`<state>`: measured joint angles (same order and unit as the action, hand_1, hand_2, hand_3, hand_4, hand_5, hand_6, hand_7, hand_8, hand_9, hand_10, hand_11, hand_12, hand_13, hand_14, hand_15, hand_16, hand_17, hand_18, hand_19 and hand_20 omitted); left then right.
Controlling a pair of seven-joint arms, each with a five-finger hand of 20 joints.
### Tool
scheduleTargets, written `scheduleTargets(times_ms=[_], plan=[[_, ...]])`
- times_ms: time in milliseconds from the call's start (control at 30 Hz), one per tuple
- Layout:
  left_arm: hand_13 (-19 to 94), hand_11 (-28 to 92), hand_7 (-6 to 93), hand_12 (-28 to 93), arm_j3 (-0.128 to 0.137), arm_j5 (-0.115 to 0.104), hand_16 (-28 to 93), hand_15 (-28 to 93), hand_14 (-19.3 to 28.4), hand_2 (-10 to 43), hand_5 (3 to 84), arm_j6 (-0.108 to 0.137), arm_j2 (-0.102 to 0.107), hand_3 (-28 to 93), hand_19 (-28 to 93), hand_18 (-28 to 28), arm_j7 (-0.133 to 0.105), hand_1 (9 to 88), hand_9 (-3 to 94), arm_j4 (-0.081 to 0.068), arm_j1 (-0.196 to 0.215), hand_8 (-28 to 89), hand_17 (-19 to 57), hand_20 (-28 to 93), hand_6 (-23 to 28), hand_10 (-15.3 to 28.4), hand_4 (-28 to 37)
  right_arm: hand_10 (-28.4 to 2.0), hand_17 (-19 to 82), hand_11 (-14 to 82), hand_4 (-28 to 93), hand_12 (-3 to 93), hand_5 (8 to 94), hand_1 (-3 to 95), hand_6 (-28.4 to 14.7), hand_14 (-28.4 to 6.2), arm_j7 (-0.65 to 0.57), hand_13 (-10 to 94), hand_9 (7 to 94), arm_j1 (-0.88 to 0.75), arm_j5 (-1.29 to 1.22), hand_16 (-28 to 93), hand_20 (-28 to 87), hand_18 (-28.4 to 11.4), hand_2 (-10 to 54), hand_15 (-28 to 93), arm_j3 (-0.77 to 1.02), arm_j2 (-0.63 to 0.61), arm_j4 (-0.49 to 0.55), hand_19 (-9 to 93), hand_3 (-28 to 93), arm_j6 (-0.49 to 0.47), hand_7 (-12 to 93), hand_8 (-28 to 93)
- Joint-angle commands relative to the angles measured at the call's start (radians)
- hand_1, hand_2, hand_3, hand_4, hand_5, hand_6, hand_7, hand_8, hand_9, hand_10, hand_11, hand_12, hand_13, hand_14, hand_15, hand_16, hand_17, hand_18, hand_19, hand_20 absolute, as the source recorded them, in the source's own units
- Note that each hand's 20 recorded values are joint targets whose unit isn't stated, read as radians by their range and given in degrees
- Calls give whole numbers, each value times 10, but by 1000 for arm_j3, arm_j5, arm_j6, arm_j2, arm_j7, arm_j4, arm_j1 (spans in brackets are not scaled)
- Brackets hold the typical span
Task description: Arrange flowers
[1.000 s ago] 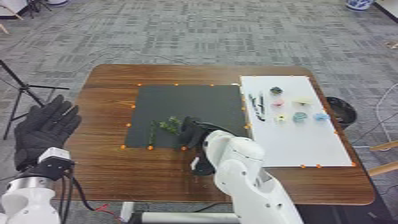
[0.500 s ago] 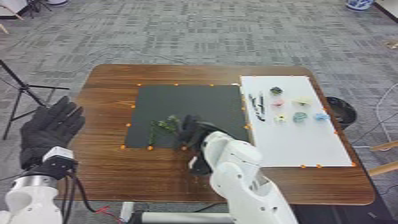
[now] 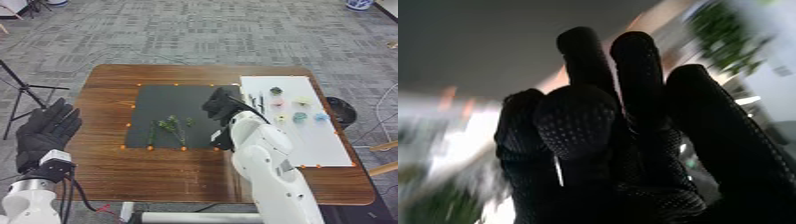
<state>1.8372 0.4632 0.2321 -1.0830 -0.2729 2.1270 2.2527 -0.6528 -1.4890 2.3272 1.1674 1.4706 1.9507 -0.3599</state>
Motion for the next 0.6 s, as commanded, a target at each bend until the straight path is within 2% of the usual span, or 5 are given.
scheduleTargets(times_ms=[33,133,233,400,600], plan=[[282,195,136,65,-8,-9,-45,241,155,151,425,-8,-9,708,382,152,-3,258,369,10,7,-108,-65,73,86,142,-283,-176,473,230,-137,219,692,310,-74,-71,-98,808,783,84,27,339,241,-236,101,647,119,-139,-70,932,692,-5,520,-128],[282,195,136,65,-11,-9,-45,241,155,151,425,-12,-2,707,383,152,-3,258,368,10,-1,-107,-65,74,86,142,-283,-175,464,238,-151,224,703,298,-66,-76,-102,799,779,117,68,350,245,-241,59,657,113,-168,-109,932,652,-44,297,-83],[281,193,134,64,-20,-5,-45,241,155,151,423,-11,2,705,382,152,-1,257,365,6,-12,-108,-65,74,86,141,-283,-171,463,275,-162,238,698,285,-75,-82,-89,793,781,118,125,352,247,-243,23,667,96,-194,-119,932,629,-75,176,-77],[280,194,134,65,-30,1,-45,240,155,151,422,-13,5,704,383,153,7,254,365,0,-24,-107,-66,74,85,140,-283,-162,485,339,-169,275,703,265,-82,-74,-84,800,797,126,186,370,318,-242,-10,700,61,-196,-144,932,604,-131,117,-74],[279,195,135,65,-39,5,-45,240,156,151,422,-10,9,705,381,152,8,254,365,-1,-27,-107,-65,74,85,140,-283,-154,501,446,-185,355,720,265,-76,-77,-33,804,791,164,266,400,371,-241,-59,733,7,-193,-210,932,596,-172,115,-71]])
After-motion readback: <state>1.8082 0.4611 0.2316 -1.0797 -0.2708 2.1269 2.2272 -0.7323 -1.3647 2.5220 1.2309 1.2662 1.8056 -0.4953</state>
